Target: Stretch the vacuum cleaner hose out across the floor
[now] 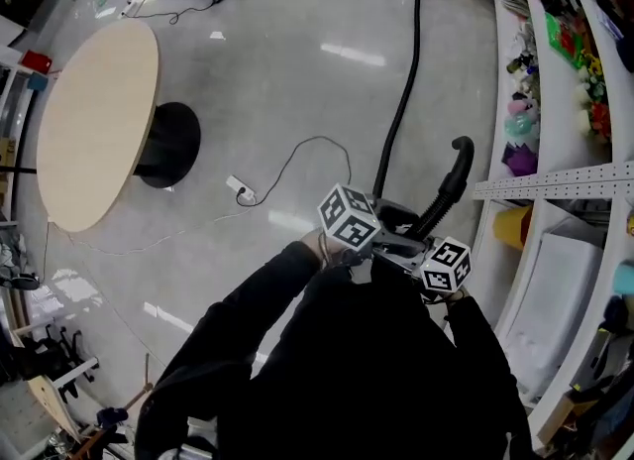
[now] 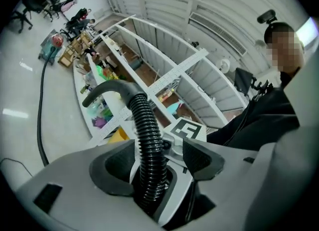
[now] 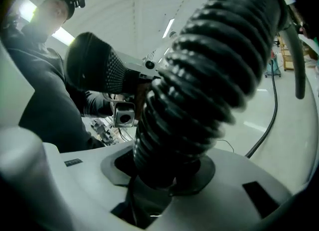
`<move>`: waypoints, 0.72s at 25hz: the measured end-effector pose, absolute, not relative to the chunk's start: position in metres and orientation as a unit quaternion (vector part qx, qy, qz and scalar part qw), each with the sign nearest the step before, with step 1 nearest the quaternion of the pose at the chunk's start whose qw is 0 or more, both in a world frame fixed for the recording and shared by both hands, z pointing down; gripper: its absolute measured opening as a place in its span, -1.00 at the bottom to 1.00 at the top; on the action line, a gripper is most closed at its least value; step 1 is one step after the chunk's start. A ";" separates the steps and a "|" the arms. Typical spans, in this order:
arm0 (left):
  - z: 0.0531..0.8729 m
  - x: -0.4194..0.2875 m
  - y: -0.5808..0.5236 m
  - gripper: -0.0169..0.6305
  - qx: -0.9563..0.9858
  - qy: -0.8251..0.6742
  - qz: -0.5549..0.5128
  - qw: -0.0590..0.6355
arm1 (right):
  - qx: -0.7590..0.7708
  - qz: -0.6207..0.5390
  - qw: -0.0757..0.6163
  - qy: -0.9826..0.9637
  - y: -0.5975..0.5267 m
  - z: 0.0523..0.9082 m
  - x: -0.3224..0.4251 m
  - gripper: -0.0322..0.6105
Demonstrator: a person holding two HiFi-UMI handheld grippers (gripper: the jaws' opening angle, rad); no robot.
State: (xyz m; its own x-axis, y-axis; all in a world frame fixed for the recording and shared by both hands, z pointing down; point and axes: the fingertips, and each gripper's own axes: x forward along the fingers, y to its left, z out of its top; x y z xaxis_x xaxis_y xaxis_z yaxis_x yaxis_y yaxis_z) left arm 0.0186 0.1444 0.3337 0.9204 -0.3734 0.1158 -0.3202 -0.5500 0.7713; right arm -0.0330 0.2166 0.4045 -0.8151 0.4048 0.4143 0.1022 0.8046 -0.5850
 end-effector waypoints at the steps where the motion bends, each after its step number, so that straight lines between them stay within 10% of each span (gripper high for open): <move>1: 0.337 0.016 0.150 -0.03 0.879 -0.199 -0.024 0.432 | -0.145 0.266 0.284 -0.910 0.225 0.406 -0.035 -0.38; 11: 0.316 0.031 0.155 -0.03 0.873 -0.168 -0.049 0.456 | -0.176 0.178 0.318 -0.914 0.279 0.402 -0.031 -0.38; 15: 0.298 0.054 0.170 -0.34 0.889 -0.174 -0.041 0.422 | -0.137 0.174 0.309 -0.925 0.278 0.401 -0.009 -0.38; 18: 0.291 0.086 0.189 -0.37 0.908 -0.178 -0.005 0.378 | -0.102 0.212 0.297 -0.926 0.273 0.404 0.027 -0.07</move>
